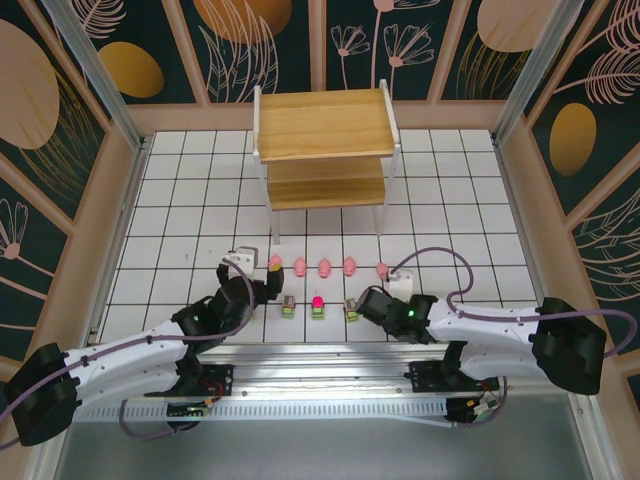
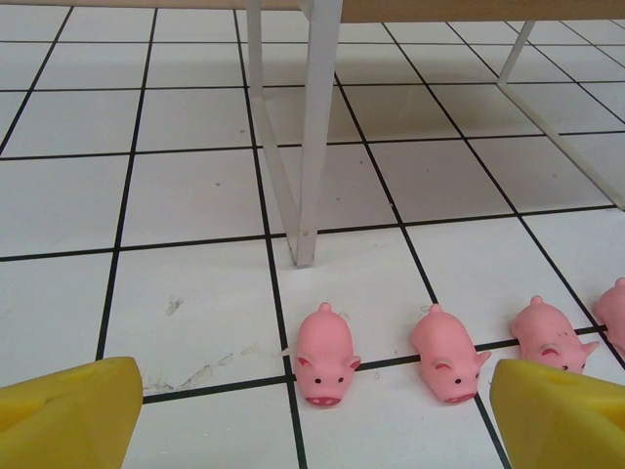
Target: Place and organize the plastic toys onto the shelf
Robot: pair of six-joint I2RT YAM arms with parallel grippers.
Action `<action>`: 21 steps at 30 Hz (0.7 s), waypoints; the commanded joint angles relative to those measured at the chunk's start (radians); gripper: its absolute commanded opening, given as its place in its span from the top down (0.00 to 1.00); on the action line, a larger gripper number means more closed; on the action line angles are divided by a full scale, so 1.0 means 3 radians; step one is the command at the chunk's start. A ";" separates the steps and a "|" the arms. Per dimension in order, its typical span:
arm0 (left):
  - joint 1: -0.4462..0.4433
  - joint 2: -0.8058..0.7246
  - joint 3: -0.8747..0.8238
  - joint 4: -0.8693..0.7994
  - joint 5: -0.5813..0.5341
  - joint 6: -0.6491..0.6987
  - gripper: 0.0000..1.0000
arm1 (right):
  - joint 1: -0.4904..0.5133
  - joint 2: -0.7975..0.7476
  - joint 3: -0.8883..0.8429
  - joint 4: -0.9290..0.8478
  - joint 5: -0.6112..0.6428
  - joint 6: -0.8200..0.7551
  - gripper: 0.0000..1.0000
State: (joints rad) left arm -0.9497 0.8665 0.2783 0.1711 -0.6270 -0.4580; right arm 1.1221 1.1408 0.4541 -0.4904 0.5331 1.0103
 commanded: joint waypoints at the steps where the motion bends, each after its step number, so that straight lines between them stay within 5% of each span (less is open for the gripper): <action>1: -0.0019 -0.0031 -0.0021 0.0027 -0.0029 -0.0043 0.08 | -0.0057 -0.0024 0.0020 0.0106 -0.0037 -0.0176 0.46; 21: -0.0019 0.0123 0.0034 0.0037 0.0006 -0.0028 0.08 | -0.0186 0.0215 0.0041 0.0179 -0.0287 -0.0340 0.59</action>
State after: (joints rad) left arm -0.9497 0.8959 0.2783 0.1722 -0.6266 -0.4583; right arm 1.0737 1.1927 0.4545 -0.4408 0.4530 0.9199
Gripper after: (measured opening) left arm 0.923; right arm 0.414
